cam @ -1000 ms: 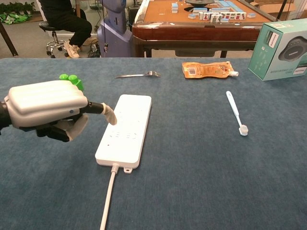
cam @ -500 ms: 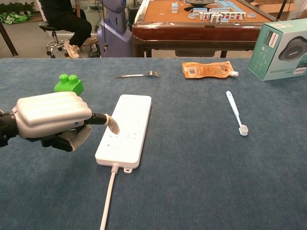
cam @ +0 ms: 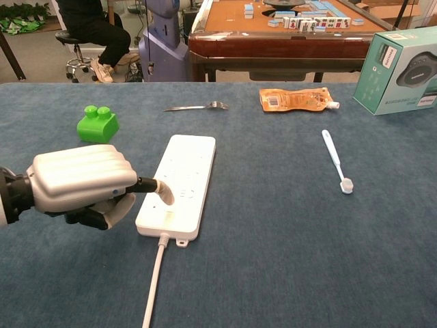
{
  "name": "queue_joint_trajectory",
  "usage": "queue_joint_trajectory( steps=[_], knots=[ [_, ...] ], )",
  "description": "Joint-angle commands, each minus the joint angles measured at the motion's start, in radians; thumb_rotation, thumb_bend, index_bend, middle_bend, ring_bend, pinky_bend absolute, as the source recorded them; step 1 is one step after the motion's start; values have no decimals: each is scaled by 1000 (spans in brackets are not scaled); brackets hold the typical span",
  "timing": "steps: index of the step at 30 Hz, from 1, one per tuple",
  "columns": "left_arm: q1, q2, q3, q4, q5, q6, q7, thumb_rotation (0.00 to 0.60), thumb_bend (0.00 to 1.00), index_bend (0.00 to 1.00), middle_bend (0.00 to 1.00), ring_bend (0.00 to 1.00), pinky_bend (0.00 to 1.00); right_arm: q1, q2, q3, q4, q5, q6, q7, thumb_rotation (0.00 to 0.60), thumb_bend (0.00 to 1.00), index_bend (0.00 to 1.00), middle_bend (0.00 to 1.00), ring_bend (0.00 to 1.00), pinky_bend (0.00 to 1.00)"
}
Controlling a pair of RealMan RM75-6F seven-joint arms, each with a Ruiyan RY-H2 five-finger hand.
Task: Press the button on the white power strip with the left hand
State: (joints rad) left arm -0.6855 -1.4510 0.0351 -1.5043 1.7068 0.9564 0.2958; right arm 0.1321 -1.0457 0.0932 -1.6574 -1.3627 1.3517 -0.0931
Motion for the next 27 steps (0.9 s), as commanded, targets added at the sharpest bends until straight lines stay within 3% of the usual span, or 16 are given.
queue_joint_trajectory(
  steps=[1, 27],
  knots=[
    [-3, -2, -1, -1, -6, -1, -3, 600, 871, 305, 1000, 1000, 1000, -1, 0, -2, 2, 3, -2, 0, 600, 235, 415, 384, 351, 540],
    [-20, -18, 20, 18, -33, -12, -12, 600, 871, 322, 1000, 1000, 1000, 4, -11, -5, 14, 14, -16, 3, 600, 235, 415, 384, 351, 540]
  ],
)
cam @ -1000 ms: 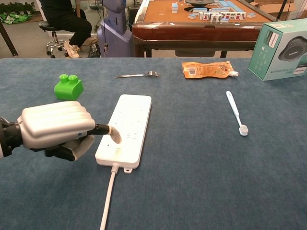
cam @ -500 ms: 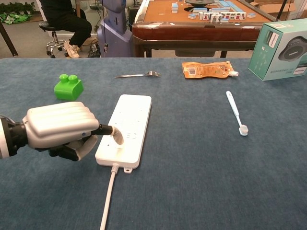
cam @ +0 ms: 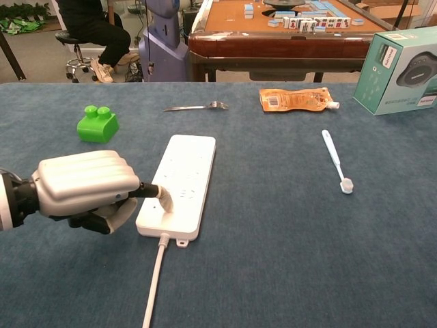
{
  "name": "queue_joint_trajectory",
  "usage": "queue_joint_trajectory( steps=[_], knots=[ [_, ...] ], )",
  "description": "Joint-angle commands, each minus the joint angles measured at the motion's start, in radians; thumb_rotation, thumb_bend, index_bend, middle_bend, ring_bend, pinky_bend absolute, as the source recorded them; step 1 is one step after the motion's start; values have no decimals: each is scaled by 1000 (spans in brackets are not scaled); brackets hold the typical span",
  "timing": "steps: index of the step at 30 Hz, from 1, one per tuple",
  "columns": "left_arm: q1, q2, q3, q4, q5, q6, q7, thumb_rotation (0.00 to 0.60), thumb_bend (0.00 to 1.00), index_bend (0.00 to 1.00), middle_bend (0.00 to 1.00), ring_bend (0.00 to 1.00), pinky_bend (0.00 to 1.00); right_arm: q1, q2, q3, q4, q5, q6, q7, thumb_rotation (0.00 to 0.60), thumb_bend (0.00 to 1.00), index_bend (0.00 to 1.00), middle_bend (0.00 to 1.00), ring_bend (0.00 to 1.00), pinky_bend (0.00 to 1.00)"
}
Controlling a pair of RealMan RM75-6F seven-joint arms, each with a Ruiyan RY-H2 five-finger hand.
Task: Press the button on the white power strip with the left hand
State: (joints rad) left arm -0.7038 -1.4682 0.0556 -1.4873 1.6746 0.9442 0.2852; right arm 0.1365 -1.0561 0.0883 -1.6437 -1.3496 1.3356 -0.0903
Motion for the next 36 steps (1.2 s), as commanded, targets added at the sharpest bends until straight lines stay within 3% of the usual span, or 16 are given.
queue_joint_trajectory(
  steps=[1, 18, 32, 36],
  knots=[
    [-3, -2, -1, 2, -2, -1, -1, 600, 871, 322, 1000, 1000, 1000, 0, 0, 0, 0, 1, 0, 0, 600, 235, 415, 384, 351, 540],
    [-10, -4, 5, -3, -24, -14, 9, 600, 872, 349, 1000, 1000, 1000, 3, -8, -2, 8, 1, -5, 5, 600, 235, 415, 384, 351, 540],
    [80, 157, -26, -139, 24, 248, -56, 600, 862, 329, 1000, 1000, 1000, 7, -8, -2, 14, -14, -3, 18, 600, 235, 415, 384, 351, 540],
    [148, 205, -44, -134, -21, 346, -89, 600, 735, 319, 1000, 966, 1000, 10, -5, -1, 14, -23, -1, 20, 600, 235, 415, 384, 351, 540]
  ],
)
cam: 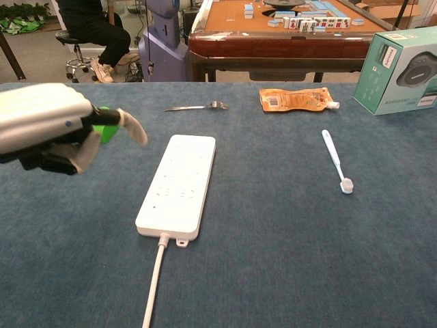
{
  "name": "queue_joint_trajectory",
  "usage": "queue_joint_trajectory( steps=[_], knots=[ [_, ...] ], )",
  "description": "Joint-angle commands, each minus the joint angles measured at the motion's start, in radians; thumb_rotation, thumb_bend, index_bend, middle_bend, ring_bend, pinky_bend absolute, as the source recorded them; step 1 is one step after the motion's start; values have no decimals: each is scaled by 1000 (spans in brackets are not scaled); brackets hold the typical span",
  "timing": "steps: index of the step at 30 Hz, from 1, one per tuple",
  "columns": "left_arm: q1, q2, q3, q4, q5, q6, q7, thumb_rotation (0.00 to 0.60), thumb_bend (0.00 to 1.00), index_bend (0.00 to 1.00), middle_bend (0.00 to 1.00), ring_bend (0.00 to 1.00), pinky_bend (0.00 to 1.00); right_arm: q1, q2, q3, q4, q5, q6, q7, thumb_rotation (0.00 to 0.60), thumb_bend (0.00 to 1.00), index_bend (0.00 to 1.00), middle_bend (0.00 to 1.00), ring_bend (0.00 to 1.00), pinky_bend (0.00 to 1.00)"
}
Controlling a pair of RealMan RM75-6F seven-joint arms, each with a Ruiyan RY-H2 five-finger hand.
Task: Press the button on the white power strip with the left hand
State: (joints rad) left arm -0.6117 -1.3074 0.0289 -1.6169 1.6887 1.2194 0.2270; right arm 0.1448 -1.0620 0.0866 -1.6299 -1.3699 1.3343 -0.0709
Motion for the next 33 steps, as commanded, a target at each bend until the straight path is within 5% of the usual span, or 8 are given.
queue_joint_trajectory(
  steps=[1, 8, 15, 20, 33],
  knots=[
    [71, 53, -21, -2, -47, 89, -38, 600, 724, 319, 1000, 945, 1000, 2, 1, 1, 0, -4, 0, 1, 600, 235, 415, 384, 351, 540],
    [177, 132, -36, -14, -193, 145, -26, 600, 722, 276, 793, 763, 986, 7, 6, 2, -9, -15, 3, -1, 600, 235, 415, 384, 351, 540],
    [267, 178, -43, -31, -301, 189, -17, 600, 722, 316, 567, 551, 791, 10, 9, 4, -21, -16, 6, -10, 600, 235, 415, 384, 351, 540],
    [326, 187, -30, -46, -316, 238, 31, 600, 721, 413, 563, 549, 776, 10, 9, 5, -33, -14, 11, -20, 600, 235, 415, 383, 351, 540],
    [410, 191, -25, -63, -286, 307, 57, 600, 722, 443, 557, 525, 773, 4, 19, -5, -66, -37, 27, -37, 600, 235, 415, 383, 351, 540]
  ],
)
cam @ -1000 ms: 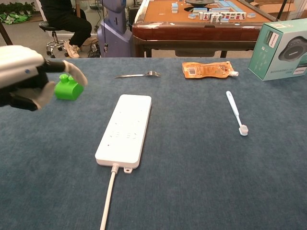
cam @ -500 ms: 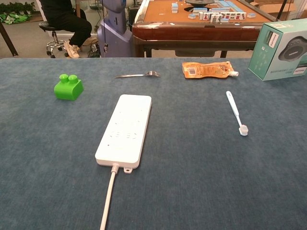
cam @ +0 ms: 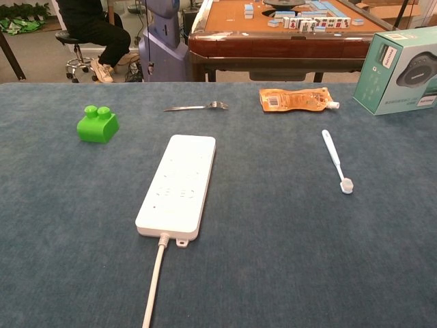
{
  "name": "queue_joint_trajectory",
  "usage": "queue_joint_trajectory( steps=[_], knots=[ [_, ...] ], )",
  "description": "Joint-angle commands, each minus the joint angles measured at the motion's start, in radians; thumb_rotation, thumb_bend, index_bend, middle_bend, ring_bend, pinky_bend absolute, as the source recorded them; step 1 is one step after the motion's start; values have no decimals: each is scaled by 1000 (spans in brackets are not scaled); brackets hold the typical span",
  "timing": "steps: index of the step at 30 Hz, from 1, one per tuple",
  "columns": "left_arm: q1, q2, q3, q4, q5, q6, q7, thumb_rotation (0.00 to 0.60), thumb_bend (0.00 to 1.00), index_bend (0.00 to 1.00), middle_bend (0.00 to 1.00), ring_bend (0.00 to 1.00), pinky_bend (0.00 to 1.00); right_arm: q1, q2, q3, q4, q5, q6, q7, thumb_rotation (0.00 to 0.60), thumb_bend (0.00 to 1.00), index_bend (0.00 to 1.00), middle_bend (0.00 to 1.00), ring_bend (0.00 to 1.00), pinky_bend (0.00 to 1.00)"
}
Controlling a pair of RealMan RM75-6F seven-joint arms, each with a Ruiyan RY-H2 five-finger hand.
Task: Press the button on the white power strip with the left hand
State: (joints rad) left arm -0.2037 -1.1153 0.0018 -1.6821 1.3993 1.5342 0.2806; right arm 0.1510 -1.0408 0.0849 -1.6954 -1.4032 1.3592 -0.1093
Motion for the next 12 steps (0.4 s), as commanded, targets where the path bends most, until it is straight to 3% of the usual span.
queue_joint_trajectory(
  steps=[1, 12],
  knots=[
    [3, -1, 2, 3, 5, -12, 2, 600, 722, 444, 557, 524, 773, -4, -4, -6, 1, -5, 3, 4, 600, 235, 415, 384, 351, 540],
    [10, -23, -16, 21, 45, -16, -25, 600, 722, 456, 552, 523, 773, -19, 1, -17, 2, -15, 18, 18, 600, 234, 415, 384, 351, 540]
  ],
)
